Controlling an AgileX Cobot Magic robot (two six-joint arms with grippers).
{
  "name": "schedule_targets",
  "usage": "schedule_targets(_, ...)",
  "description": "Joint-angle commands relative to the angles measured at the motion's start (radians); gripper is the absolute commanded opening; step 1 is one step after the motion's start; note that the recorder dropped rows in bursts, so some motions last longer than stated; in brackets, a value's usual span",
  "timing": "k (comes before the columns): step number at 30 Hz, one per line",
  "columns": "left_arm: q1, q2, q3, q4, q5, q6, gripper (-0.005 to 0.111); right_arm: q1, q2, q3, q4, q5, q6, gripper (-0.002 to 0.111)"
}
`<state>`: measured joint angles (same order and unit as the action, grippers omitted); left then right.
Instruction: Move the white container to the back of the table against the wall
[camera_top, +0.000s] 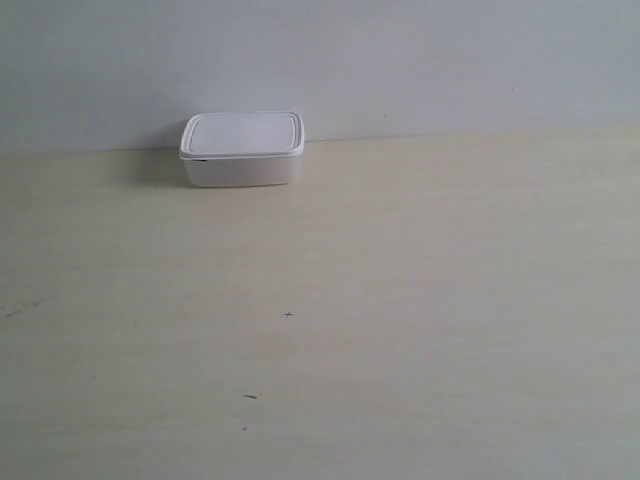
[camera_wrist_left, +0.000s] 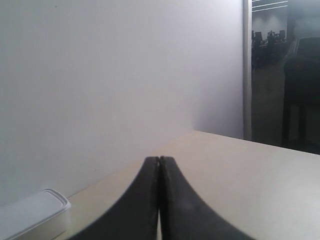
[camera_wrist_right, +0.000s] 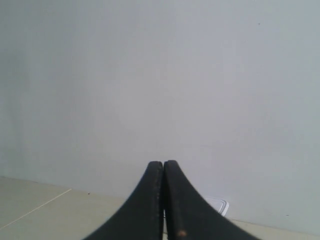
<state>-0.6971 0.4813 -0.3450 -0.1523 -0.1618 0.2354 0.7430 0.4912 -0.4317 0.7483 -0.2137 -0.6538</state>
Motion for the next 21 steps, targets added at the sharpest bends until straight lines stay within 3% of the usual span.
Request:
schedule_targets(1,0.0,0.004,0.004,0.0,0.004,-0.006,0.0,0.002,0.003,0.006,0.002,0.004,-0.009,0.0)
schedule_targets(10,0.0,-0.008,0.004,0.0,0.006,-0.006,0.0,0.002,0.003,0.006,0.002,0.004,-0.009,0.0)
schedule_targets(18,0.0,-0.168,0.047,0.0,0.011,-0.006,0.0,0.002,-0.089,0.006,-0.004,0.004,-0.009,0.0)
schedule_targets(20,0.045,-0.225,0.085,0.0,0.011,-0.006,0.0,-0.017,-0.135,0.006,-0.058,0.004,-0.009,0.0)
schedule_targets(21,0.114,-0.252,0.117,0.0,0.011,-0.006,0.0,-0.06,-0.153,0.006,-0.097,0.004,-0.009,0.0)
